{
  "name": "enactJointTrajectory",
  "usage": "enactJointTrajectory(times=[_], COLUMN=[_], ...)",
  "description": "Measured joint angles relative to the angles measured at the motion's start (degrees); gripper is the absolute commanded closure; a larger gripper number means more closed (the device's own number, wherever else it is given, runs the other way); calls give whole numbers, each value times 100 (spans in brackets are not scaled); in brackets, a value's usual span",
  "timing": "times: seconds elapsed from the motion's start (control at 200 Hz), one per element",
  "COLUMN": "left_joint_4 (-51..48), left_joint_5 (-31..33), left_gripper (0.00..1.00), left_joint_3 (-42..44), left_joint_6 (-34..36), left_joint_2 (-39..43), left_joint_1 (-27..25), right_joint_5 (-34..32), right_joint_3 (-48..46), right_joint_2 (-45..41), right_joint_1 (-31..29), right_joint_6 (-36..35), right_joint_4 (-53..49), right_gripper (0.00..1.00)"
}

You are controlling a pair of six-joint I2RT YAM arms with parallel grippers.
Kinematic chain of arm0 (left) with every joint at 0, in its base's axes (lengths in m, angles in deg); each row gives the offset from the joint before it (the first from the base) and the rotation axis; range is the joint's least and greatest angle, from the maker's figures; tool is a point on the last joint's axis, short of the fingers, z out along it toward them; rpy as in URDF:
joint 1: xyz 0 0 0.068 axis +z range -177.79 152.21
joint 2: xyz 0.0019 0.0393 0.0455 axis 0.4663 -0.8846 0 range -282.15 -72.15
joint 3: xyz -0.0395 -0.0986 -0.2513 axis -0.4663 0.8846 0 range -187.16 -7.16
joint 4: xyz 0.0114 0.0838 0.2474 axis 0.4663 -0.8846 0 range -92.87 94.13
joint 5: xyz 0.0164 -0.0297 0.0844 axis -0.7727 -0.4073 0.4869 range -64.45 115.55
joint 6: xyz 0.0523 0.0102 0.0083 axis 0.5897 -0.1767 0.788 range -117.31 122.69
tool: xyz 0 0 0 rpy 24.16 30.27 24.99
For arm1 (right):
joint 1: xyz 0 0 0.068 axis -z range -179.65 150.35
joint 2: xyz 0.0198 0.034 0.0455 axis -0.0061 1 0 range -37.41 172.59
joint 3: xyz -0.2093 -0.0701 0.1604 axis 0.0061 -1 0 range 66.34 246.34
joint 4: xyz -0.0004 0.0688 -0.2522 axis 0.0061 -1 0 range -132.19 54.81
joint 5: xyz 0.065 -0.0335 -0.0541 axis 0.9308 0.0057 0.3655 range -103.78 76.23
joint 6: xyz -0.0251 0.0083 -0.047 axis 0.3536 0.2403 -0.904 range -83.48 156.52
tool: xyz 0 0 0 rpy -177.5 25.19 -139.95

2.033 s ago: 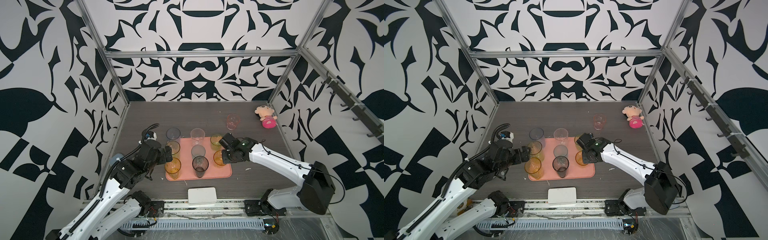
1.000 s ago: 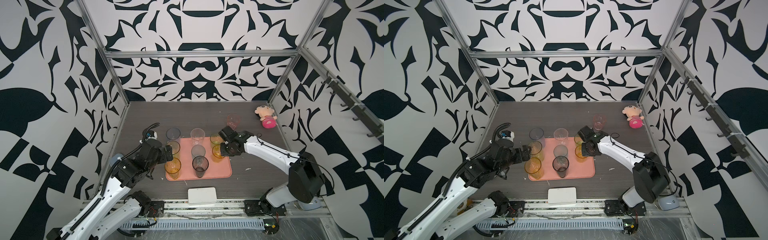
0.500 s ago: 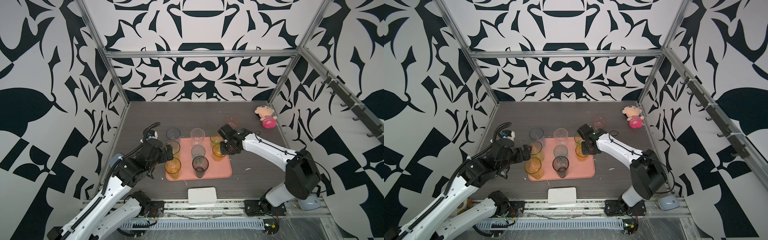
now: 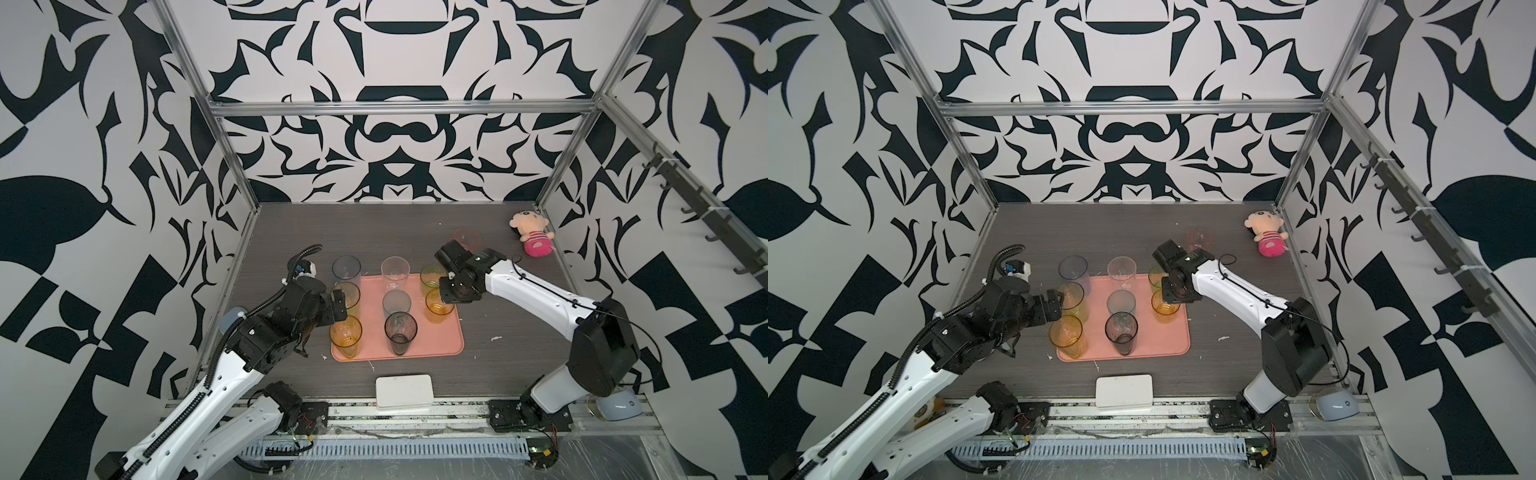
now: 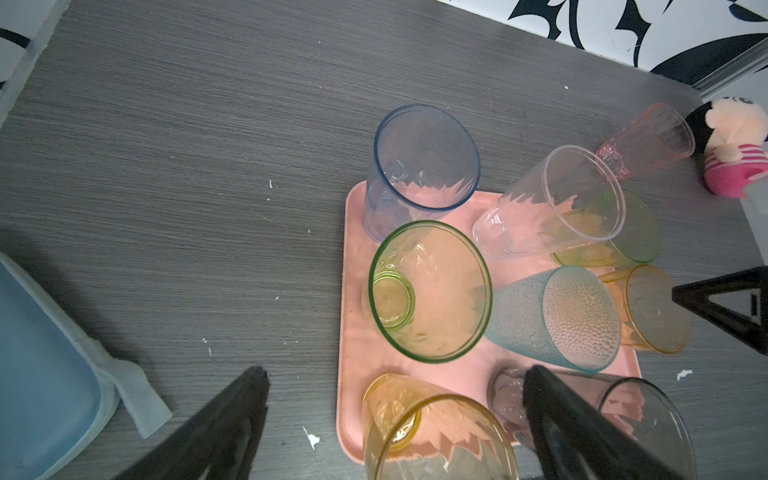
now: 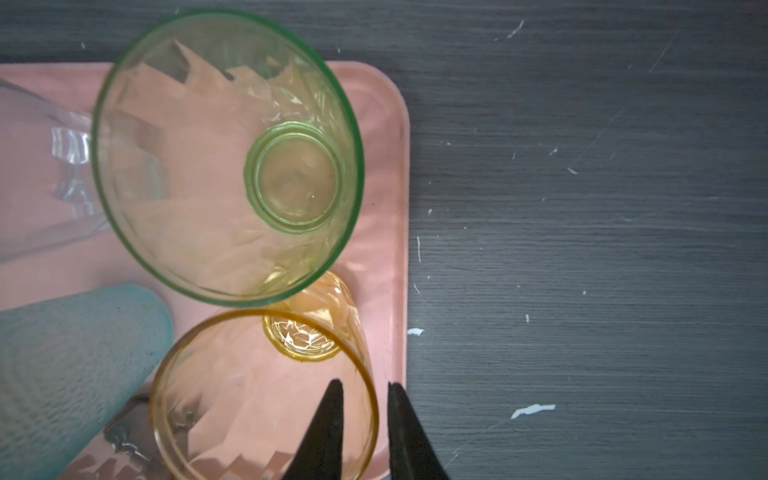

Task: Place the glasses into the tray
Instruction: 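Raise right gripper and move it over the pink cup beyond the tray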

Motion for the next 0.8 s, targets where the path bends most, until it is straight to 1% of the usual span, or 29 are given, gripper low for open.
enactJointTrajectory(times=[0.2,0.4,0.54,0.595,0.8], left_joint_4=[-4,-4,-4,-2,-2], left_joint_5=[9,35,42,42,63], left_gripper=[0,1,1,0,0], left_joint_3=[0,0,0,0,0], left_joint_6=[0,0,-2,0,0], left_joint_2=[50,57,17,-9,-96], left_joint_1=[0,0,0,0,0], right_joint_5=[2,-164,-476,-564,-763], right_joint_3=[267,914,1191,1298,1764], right_joint_2=[-376,-688,-726,-708,-420], right_joint_1=[0,9,72,162,767], right_joint_6=[-63,-243,-437,-520,-872], right_joint_4=[-306,-610,-750,-807,-822], right_gripper=[75,70,64,60,49])
